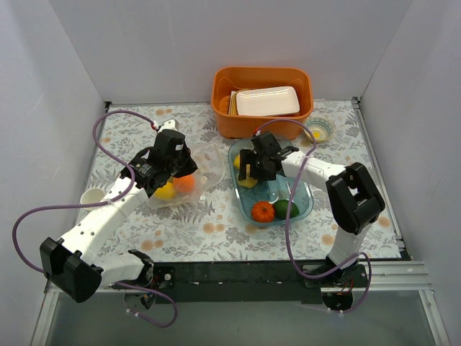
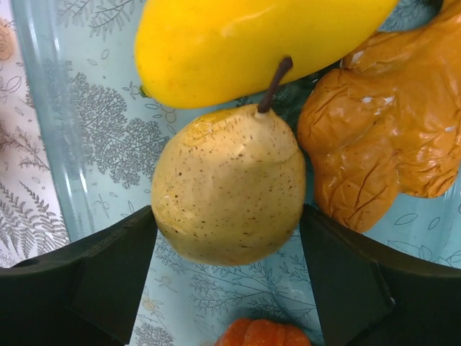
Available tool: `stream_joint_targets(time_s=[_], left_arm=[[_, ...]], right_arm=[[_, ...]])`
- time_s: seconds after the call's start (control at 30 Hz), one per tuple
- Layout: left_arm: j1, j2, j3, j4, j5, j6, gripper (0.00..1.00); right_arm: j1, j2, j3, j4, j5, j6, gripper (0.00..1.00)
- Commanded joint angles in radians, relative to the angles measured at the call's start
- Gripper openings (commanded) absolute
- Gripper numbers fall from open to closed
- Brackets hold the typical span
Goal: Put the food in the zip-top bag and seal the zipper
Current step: Pick up the fake fruit from the bin.
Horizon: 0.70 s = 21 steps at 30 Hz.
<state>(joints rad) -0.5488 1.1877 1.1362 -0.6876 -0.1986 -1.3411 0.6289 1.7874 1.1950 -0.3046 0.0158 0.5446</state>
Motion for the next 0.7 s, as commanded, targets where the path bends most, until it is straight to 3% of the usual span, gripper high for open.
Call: stream_joint_targets(time_s=[0.0, 0.33, 0.67], left_arm=[[0.003, -0.019, 0.008, 0.005, -0.001, 0.010, 0.00], [0.003, -0.017, 0.000, 0.007, 0.001, 0.008, 0.00], [0.003, -0.016, 0.005, -0.001, 0.005, 0.011, 0.00]], right_arm=[[-0.005, 0.020, 0.037, 0.024, 0.016, -0.003, 0.82], [-0.005, -0.039, -0.012, 0.053, -0.005, -0.020, 0.51], [-0.005, -0.147, -0.046, 0.036, -0.050, -0.025, 0.47]])
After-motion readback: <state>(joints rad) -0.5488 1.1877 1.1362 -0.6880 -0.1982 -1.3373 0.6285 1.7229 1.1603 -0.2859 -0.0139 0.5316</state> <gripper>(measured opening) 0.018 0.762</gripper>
